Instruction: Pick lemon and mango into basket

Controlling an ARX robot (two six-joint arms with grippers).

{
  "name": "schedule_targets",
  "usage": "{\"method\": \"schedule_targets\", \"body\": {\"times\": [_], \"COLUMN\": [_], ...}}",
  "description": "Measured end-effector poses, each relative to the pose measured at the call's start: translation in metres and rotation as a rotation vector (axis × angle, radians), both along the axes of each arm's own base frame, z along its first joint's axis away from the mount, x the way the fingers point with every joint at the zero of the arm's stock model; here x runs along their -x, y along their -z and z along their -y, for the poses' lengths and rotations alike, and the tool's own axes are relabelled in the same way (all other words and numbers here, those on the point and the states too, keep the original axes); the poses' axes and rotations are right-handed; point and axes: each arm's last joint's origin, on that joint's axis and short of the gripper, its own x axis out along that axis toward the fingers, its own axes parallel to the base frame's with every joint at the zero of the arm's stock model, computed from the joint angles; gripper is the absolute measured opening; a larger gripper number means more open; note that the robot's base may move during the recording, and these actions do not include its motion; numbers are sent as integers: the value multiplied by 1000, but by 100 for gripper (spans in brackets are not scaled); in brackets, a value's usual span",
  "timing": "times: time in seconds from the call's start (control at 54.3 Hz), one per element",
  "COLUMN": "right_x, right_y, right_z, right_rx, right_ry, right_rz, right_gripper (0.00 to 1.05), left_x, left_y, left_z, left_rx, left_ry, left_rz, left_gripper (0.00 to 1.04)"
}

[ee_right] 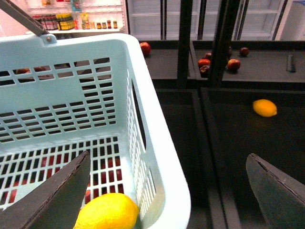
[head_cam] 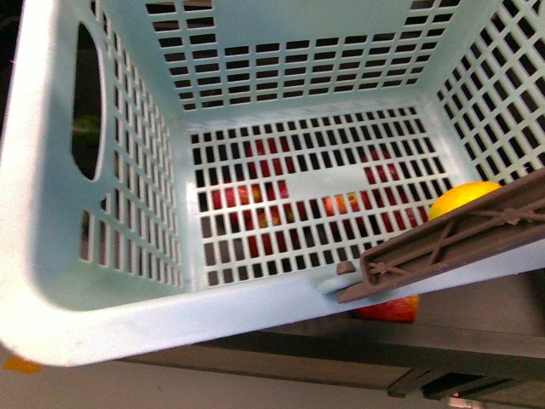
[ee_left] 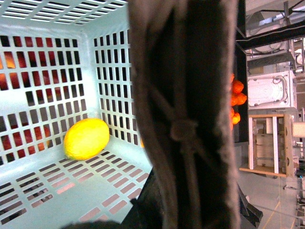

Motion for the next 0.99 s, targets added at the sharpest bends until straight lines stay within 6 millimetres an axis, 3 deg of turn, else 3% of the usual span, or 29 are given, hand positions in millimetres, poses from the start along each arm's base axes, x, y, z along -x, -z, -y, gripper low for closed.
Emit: {"method": "schedule_targets", "body": {"times": [0.994], "right_x": [0], "right_y": [1], "right_z": [0], "right_rx": [0], "right_ry": [-3], "right_rz": [0], "right_gripper": [96], "left_x": [-2], "left_y": [1], "left_z": [-2], "left_rx": [-3], "left_ry": [-11], "left_rz": [-1], "left_gripper": [4]}}
